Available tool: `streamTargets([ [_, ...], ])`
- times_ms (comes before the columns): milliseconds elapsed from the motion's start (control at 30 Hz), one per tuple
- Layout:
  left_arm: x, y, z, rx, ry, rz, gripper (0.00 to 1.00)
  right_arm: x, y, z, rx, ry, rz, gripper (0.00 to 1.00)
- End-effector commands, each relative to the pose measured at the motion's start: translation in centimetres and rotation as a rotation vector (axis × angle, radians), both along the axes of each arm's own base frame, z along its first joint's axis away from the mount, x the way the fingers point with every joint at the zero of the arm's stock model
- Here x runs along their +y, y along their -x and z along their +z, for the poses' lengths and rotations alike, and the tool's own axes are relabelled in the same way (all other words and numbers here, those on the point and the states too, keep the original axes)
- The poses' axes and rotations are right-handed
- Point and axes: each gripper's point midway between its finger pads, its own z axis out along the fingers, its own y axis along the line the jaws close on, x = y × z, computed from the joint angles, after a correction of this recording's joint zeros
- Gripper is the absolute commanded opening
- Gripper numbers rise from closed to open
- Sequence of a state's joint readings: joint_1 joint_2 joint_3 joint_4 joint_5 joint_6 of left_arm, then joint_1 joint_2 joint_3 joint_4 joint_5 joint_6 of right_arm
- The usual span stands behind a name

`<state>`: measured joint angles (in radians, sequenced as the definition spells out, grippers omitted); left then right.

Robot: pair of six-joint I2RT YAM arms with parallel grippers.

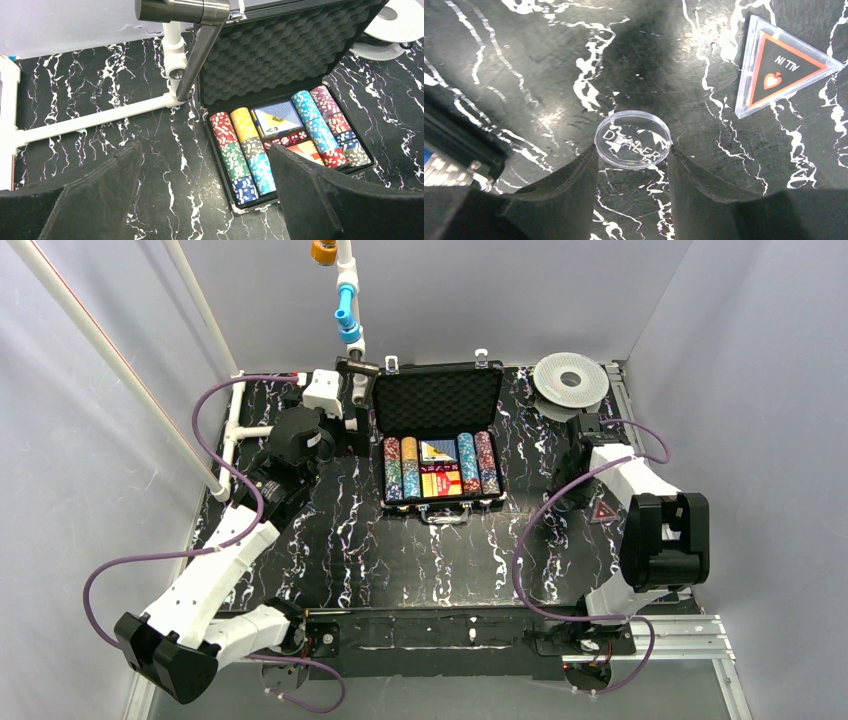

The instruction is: Pack up texas hold em set

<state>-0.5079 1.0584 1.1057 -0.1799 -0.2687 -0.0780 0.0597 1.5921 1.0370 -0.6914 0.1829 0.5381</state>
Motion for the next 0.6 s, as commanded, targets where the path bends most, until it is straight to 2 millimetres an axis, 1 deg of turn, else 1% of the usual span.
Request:
streamTargets([
  [0,-0.1,0.1,0.3,-0.013,0.0,-0.005,0.99,1.1,-1.5,3.4,-0.078,0.058,0.073,0.01],
  [67,0.0,0.1,0.4,-0.015,0.0,-0.003,0.99,2.5,-2.2,4.4,-0.096,0.067,0.121,0.01],
  [300,0.2,0.1,0.2,-0.014,-0.003,0.008,0.99,11.3,-4.6,8.6,-0.179,0.052,0.314,0.01],
  [467,0.2,-0.1,0.0,-0.011,-0.007,0.013,0.99,17.4,-5.1,9.8,-0.195,0.041,0.43,0.01],
  [567,0.1,-0.1,-0.1,-0.007,-0.008,0.012,0.99,20.4,-5.7,9.5,-0.197,0.044,0.483,0.01],
])
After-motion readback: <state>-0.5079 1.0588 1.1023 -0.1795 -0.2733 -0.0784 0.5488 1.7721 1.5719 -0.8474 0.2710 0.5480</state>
